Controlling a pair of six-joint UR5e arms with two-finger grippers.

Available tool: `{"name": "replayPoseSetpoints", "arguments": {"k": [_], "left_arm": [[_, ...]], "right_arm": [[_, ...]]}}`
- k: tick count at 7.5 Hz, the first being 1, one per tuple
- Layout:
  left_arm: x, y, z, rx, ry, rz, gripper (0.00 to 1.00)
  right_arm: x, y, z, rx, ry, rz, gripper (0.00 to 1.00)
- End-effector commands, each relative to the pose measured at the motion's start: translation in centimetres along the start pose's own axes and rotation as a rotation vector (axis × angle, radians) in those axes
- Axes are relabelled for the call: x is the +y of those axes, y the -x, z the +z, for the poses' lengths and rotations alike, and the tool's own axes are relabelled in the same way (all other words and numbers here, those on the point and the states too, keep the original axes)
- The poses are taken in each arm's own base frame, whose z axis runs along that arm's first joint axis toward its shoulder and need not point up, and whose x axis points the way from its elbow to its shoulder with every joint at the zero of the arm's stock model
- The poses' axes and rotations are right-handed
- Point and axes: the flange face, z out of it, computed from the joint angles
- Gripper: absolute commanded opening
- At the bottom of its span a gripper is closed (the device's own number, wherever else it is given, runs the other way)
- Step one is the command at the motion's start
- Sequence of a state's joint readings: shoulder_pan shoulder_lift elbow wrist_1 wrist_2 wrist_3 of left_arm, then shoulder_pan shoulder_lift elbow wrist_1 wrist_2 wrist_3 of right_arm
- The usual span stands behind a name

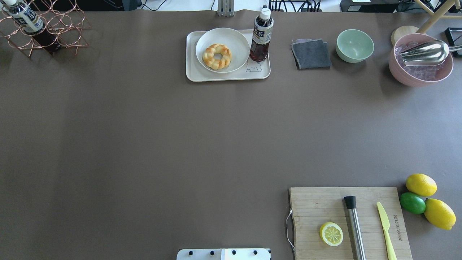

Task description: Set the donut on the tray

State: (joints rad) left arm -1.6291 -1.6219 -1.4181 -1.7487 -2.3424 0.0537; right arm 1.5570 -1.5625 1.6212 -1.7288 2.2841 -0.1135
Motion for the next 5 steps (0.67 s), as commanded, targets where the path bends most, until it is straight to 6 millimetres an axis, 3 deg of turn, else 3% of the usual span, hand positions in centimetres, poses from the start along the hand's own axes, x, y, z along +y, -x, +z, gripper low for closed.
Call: {"name": "replayPoseSetpoints", "arguments": {"k": [1,5], "left_arm": [[0.06,0.09,0.09,0.0,0.002,-0.002,0.98],[0.16,0.18,0.09,0.002,0.002,-0.003,0.98]], "right_arm": [[0.01,0.04,0.06,0.0,0.001,0.001,1.0],[0.11,-0.15,0.3,-0.001,0.006,0.003,1.0]]}}
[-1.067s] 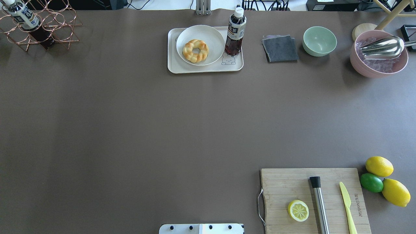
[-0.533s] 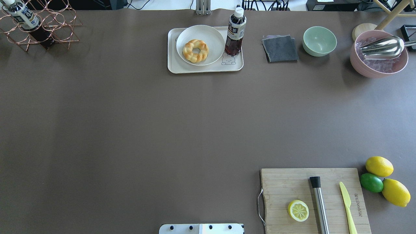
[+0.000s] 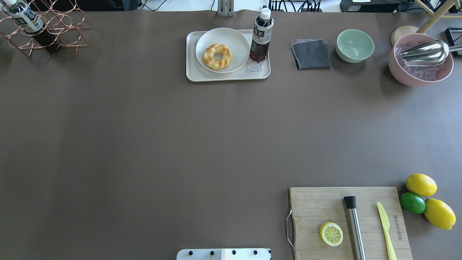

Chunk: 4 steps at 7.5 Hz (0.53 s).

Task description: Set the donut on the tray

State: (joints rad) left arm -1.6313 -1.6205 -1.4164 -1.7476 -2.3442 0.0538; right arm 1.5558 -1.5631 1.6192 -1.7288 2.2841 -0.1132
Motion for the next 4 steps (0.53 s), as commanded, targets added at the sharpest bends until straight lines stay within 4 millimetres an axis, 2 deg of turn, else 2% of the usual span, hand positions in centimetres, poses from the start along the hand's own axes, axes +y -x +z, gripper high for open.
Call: {"name": "replayPoseSetpoints", "arguments": {"k": [1,4], "left_arm": [[0.03,0.01,0.05,0.0,0.0,0.0,0.98],[0.97,0.32,0.3,-0.002,0.006,-0.006,0.98]], "right_arm": [[0.01,-0.05,0.1,-0.002,0.002,0.001,1.0],[0.08,-0.09,0.16,-0.002,0.003,0.002,1.0]]}}
